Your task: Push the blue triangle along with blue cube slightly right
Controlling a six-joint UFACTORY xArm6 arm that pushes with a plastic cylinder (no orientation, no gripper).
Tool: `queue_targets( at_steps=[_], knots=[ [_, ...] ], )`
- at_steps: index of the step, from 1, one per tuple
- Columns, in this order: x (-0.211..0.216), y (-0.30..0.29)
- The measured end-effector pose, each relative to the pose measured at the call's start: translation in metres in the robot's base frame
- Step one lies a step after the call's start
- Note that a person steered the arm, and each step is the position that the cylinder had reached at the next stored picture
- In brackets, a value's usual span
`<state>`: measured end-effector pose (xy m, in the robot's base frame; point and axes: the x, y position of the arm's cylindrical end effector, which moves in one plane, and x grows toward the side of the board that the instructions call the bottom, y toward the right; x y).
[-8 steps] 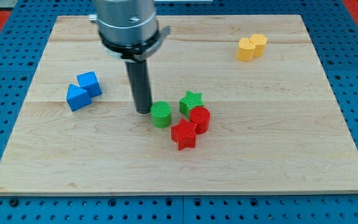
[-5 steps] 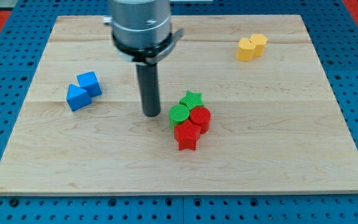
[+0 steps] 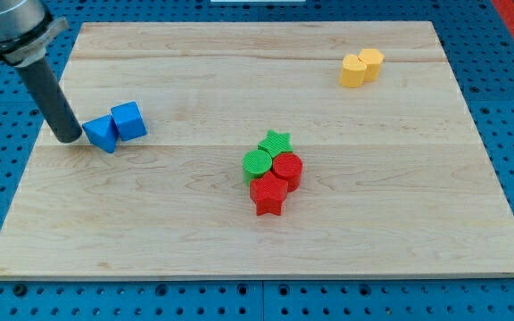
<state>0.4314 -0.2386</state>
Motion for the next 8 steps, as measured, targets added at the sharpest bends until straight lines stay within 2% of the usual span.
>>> queue_targets(
  at_steps=[3,4,8],
  knots=[
    [0.0,0.021],
    [-0.016,0.023],
    [-0.028,0.102]
  ],
)
